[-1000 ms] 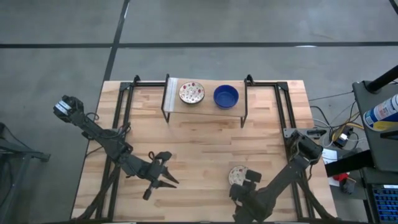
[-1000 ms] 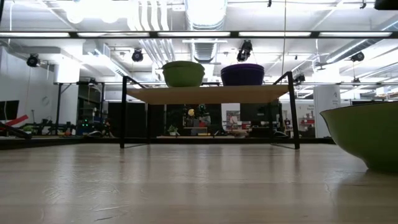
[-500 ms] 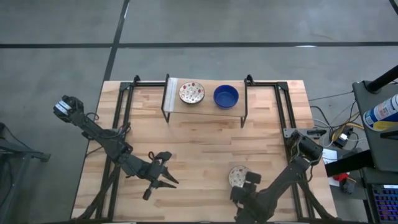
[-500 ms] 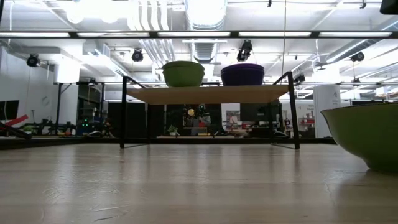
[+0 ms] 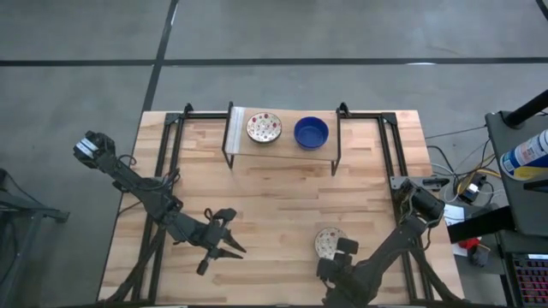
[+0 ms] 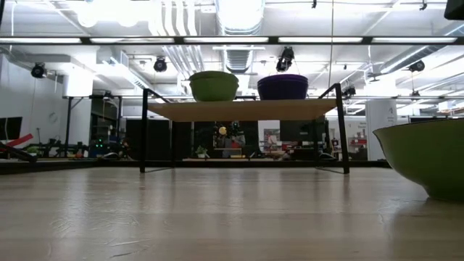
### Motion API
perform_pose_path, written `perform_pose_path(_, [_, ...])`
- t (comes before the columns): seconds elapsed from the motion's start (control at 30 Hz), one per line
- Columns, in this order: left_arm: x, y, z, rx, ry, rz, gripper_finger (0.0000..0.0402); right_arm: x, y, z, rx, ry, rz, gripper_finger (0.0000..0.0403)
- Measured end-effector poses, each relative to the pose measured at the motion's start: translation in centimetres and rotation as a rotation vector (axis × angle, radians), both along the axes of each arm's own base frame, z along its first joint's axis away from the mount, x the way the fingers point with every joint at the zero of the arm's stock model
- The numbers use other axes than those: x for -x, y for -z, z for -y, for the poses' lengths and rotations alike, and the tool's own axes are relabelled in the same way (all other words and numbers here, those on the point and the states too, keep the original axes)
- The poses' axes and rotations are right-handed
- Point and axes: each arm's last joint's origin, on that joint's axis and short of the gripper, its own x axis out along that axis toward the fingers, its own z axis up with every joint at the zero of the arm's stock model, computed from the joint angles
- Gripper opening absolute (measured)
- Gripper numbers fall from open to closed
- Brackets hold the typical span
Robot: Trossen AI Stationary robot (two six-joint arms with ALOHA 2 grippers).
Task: Pick & Place Mini bowls
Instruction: Stack the red patterned bowl on the red patterned bowl on the shelf
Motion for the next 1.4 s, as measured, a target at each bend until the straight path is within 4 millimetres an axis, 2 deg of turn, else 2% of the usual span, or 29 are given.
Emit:
perform_pose_path(0.33, [0.0,0.0,0.0,0.0,0.0,-0.001,0.0071,0.5,1.2,0.5,0.029,0.001,-0.032,0.0093])
perform_pose_path(0.77, [0.2,1.3,-0.2,-0.001,-0.006,-0.047,0.0071,0.1,1.2,0.7,0.036,-0.042,-0.031,0.0018])
perform_pose_path(1.0, [0.3,1.6,-0.2,-0.008,-0.006,-0.055,0.0071,-0.1,1.2,0.8,0.038,-0.072,-0.039,0.0011])
perform_pose_path(1.17, [0.3,1.5,-0.3,-0.03,-0.002,-0.037,0.0071,-0.3,0.6,0.6,0.024,-0.106,-0.034,0.001])
perform_pose_path(1.4, [0.1,1.5,-0.4,-0.153,0.02,0.021,0.0071,-1.3,-1.3,-0.2,-0.014,-0.187,0.027,0.0008])
